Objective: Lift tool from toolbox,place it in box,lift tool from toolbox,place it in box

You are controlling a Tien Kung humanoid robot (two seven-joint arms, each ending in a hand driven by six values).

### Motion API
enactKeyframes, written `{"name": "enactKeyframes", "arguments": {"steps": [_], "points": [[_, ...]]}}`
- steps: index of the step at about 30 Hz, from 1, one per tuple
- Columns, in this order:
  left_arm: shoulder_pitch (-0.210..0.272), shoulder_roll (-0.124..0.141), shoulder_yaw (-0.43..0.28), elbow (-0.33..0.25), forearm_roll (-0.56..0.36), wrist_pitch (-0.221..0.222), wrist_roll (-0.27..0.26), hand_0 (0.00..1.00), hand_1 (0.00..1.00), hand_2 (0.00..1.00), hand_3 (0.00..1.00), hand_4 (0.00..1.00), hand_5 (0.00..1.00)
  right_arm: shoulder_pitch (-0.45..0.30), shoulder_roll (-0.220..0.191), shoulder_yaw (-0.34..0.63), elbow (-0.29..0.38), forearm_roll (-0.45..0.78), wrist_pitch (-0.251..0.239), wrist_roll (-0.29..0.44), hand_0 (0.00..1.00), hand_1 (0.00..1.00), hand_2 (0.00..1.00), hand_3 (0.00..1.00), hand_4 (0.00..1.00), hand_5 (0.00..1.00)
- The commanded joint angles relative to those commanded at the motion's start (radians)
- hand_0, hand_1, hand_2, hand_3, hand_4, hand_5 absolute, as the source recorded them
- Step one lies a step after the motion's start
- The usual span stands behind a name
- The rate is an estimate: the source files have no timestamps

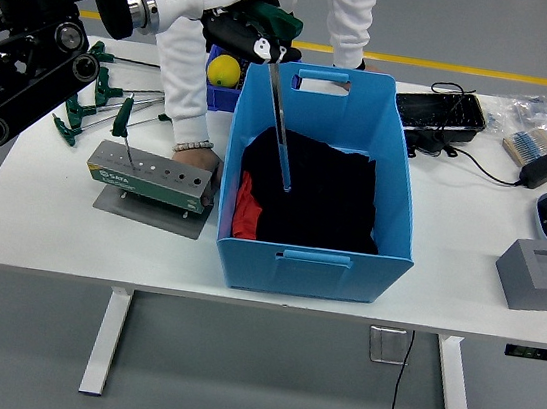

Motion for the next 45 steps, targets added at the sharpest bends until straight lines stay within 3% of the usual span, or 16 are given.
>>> {"name": "enactKeyframes", "arguments": {"steps": [4, 16, 24, 25, 30, 31, 36, 37, 42, 43, 45], "points": [[-0.003, -0.041, 0.045, 0.019, -0.010, 0.002, -0.009, 0.190, 0.002, 0.034, 0.039, 0.734, 0.626, 0.002, -0.003, -0.002, 0.000, 0.006, 0.001, 0.000, 0.671, 0.644, 0.719, 0.574, 0.782, 0.679], [-0.031, -0.149, 0.233, 0.163, -0.066, -0.007, -0.017, 0.220, 0.034, 0.072, 0.068, 0.731, 0.624, 0.010, -0.013, -0.005, 0.002, -0.011, 0.007, -0.007, 0.671, 0.644, 0.718, 0.571, 0.782, 0.679], [-0.024, -0.189, 0.296, 0.178, -0.053, -0.028, 0.015, 0.232, 0.053, 0.089, 0.086, 0.728, 0.621, 0.014, -0.017, 0.000, 0.002, -0.028, 0.007, -0.010, 0.671, 0.644, 0.718, 0.571, 0.782, 0.677], [-0.022, -0.193, 0.298, 0.177, -0.047, -0.026, 0.014, 0.399, 0.250, 0.274, 0.318, 0.756, 0.625, 0.014, -0.018, -0.002, 0.002, -0.027, 0.007, -0.009, 0.671, 0.643, 0.715, 0.571, 0.782, 0.678], [-0.022, -0.217, 0.305, 0.187, -0.030, -0.002, 0.000, 0.399, 0.250, 0.274, 0.318, 0.756, 0.625, 0.017, -0.021, -0.009, 0.002, -0.020, 0.005, -0.007, 0.671, 0.643, 0.715, 0.571, 0.782, 0.678], [-0.023, -0.219, 0.303, 0.189, -0.027, 0.002, -0.002, 0.507, 0.439, 0.524, 0.538, 0.827, 0.645, 0.018, -0.022, -0.008, 0.002, -0.021, 0.004, -0.008, 0.668, 0.641, 0.714, 0.570, 0.783, 0.679], [-0.021, -0.228, 0.283, 0.205, -0.017, 0.020, -0.017, 0.507, 0.439, 0.524, 0.538, 0.827, 0.645, 0.022, -0.024, -0.007, 0.003, -0.030, 0.003, -0.009, 0.668, 0.641, 0.714, 0.570, 0.783, 0.679], [-0.020, -0.231, 0.278, 0.210, -0.012, 0.020, -0.018, 0.539, 0.519, 0.596, 0.598, 0.876, 0.649, 0.023, -0.024, -0.006, 0.003, -0.030, 0.003, -0.009, 0.666, 0.639, 0.712, 0.571, 0.783, 0.678], [-0.017, -0.238, 0.252, 0.226, 0.011, 0.033, -0.026, 0.539, 0.519, 0.596, 0.598, 0.876, 0.649, 0.029, -0.026, -0.010, 0.004, -0.028, 0.001, -0.007, 0.666, 0.639, 0.712, 0.571, 0.783, 0.678], [-0.018, -0.239, 0.244, 0.229, 0.016, 0.040, -0.029, 0.605, 0.583, 0.658, 0.645, 0.892, 0.652, 0.031, -0.027, -0.009, 0.005, -0.029, 0.001, -0.007, 0.666, 0.639, 0.712, 0.568, 0.782, 0.679], [-0.020, -0.241, 0.232, 0.233, 0.025, 0.054, -0.034, 0.605, 0.583, 0.658, 0.645, 0.892, 0.652, 0.033, -0.028, -0.009, 0.006, -0.032, 0.000, -0.007, 0.666, 0.639, 0.712, 0.568, 0.782, 0.679]]}}
